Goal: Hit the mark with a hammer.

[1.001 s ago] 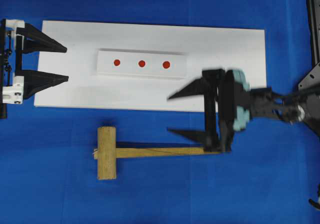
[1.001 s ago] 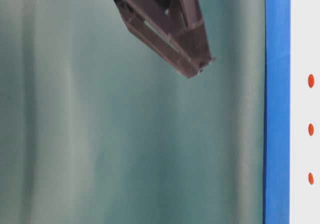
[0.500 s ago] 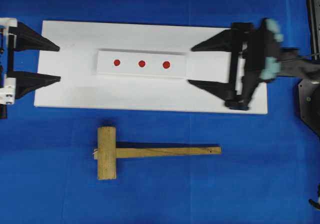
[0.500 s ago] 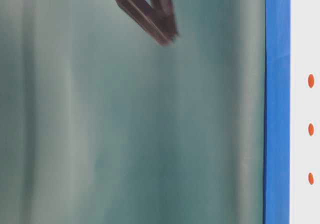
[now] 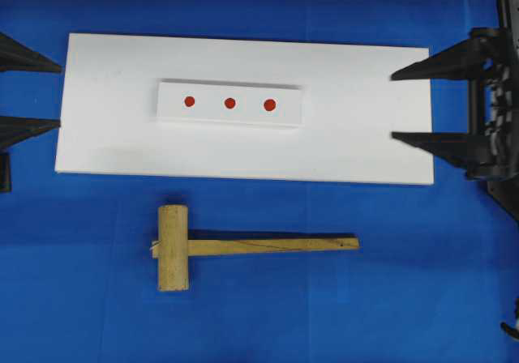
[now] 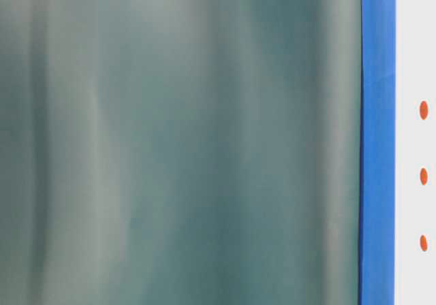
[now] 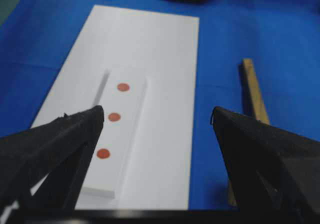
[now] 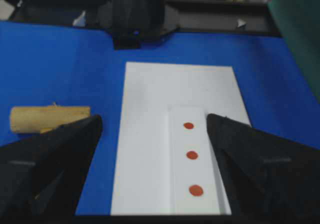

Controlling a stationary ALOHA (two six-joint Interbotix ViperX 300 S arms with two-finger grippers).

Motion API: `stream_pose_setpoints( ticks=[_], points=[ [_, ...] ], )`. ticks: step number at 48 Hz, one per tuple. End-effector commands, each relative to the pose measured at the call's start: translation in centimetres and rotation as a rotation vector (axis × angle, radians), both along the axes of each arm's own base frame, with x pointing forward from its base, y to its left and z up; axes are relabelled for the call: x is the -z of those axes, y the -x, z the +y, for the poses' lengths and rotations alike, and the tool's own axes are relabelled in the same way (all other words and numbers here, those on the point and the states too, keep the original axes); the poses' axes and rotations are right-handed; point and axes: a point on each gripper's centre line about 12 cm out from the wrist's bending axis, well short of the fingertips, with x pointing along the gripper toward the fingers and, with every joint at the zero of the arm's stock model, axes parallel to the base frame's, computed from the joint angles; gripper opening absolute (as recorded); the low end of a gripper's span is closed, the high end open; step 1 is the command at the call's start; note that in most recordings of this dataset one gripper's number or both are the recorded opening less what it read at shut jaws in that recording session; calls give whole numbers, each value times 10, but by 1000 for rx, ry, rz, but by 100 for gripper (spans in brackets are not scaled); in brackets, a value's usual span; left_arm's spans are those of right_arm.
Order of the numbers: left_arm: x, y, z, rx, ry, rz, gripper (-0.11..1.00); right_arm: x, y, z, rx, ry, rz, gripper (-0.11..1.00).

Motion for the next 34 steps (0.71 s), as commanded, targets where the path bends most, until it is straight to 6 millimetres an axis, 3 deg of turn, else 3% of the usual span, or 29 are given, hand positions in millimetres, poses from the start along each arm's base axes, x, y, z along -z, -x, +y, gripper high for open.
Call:
stream_pose_setpoints(
  ticks=[1,19,34],
  points=[
    [-5,5,-1,4,-6,-12,86,-1,9,-2,8,9,-26,79],
    [10,22,-6,40,-61,-8,86,51,36,-14,79,4,44,79],
    [35,26,-8,56,-82,18,85,71,48,-19,126,-13,52,79]
  ],
)
